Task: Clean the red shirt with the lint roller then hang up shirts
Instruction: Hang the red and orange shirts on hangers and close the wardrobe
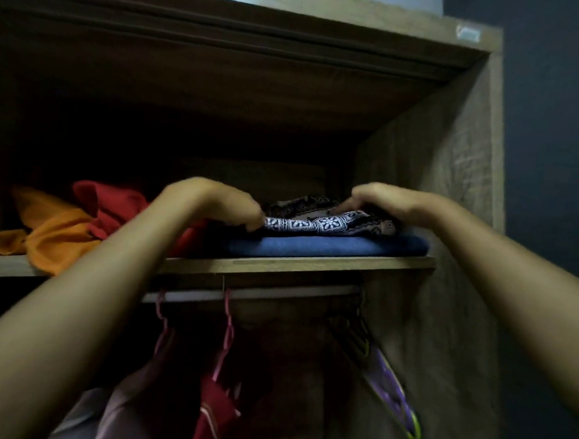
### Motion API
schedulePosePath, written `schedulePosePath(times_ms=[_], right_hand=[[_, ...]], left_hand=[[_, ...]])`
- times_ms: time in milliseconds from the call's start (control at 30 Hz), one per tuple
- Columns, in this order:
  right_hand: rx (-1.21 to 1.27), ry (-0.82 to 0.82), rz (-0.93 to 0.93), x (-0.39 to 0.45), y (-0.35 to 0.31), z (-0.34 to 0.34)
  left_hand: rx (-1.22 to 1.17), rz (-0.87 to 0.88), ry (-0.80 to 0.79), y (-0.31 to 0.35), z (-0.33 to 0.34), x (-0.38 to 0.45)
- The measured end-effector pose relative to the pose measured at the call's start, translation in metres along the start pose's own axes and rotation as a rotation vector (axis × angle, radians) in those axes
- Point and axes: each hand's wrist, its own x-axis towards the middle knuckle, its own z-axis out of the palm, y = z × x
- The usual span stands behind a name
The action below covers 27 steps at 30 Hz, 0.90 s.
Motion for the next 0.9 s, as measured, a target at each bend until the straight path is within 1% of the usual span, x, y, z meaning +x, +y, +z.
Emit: schedulePosePath(times_ms=[33, 67, 100, 133, 167, 200, 233, 267, 333, 433, 467, 600, 667, 733, 800, 867, 900], right_hand=[[0.031, 0.04, 0.005, 0.002, -0.004, -0.003], [-0.033, 0.096, 0.024, 0.006, -0.008, -0.005], [-0.166, 0.138, 0.064, 0.011, -0.011, -0.004], [-0.327, 0.131, 0.103, 0.016, -0.014, 0.0], [-0.469, 0.076, 0.137, 0.023, -0.014, 0.004], [-0.552, 0.032, 0.156, 0.03, -0.014, 0.009], [-0.574, 0.01, 0.181, 0.035, -0.013, 0.013], [-0.569, 0.015, 0.192, 0.039, -0.012, 0.015], [-0.548, 0.081, 0.179, 0.039, -0.016, 0.016], [-0.534, 0.196, 0.146, 0.04, -0.012, 0.016], [-0.546, 0.208, 0.152, 0.041, -0.009, 0.017], [-0.532, 0.124, 0.198, 0.047, 0.008, 0.025], [-0.466, 0.145, 0.206, 0.045, 0.011, 0.026], [-0.484, 0.197, 0.193, 0.04, 0.011, 0.024], [-0.543, 0.332, 0.119, 0.033, 0.003, 0.025], [-0.49, 0.489, -0.039, 0.027, -0.016, 0.032], [-0.441, 0.528, -0.124, 0.025, -0.031, 0.04]], left_hand=[[-0.145, -0.027, -0.018, 0.002, -0.006, -0.002], [-0.225, -0.029, 0.001, 0.005, -0.01, -0.001], [-0.221, -0.027, 0.051, 0.01, -0.011, 0.003], [-0.173, -0.037, 0.125, 0.017, -0.009, 0.008], [-0.111, -0.04, 0.192, 0.021, -0.003, 0.015], [-0.062, -0.036, 0.214, 0.024, 0.006, 0.02], [-0.038, -0.023, 0.193, 0.024, 0.014, 0.026], [-0.042, -0.014, 0.154, 0.024, 0.022, 0.031], [-0.098, -0.033, 0.1, 0.022, 0.029, 0.034], [-0.128, -0.071, 0.093, 0.022, 0.029, 0.032], [-0.126, -0.082, 0.091, 0.022, 0.029, 0.032], [-0.099, -0.077, 0.068, 0.021, 0.032, 0.031], [-0.089, -0.066, 0.083, 0.019, 0.032, 0.025], [-0.079, -0.071, 0.083, 0.019, 0.031, 0.017], [-0.045, -0.031, 0.122, 0.014, 0.031, 0.005], [-0.051, 0.037, 0.261, 0.0, 0.027, -0.012], [-0.062, 0.059, 0.341, -0.011, 0.021, -0.023]])
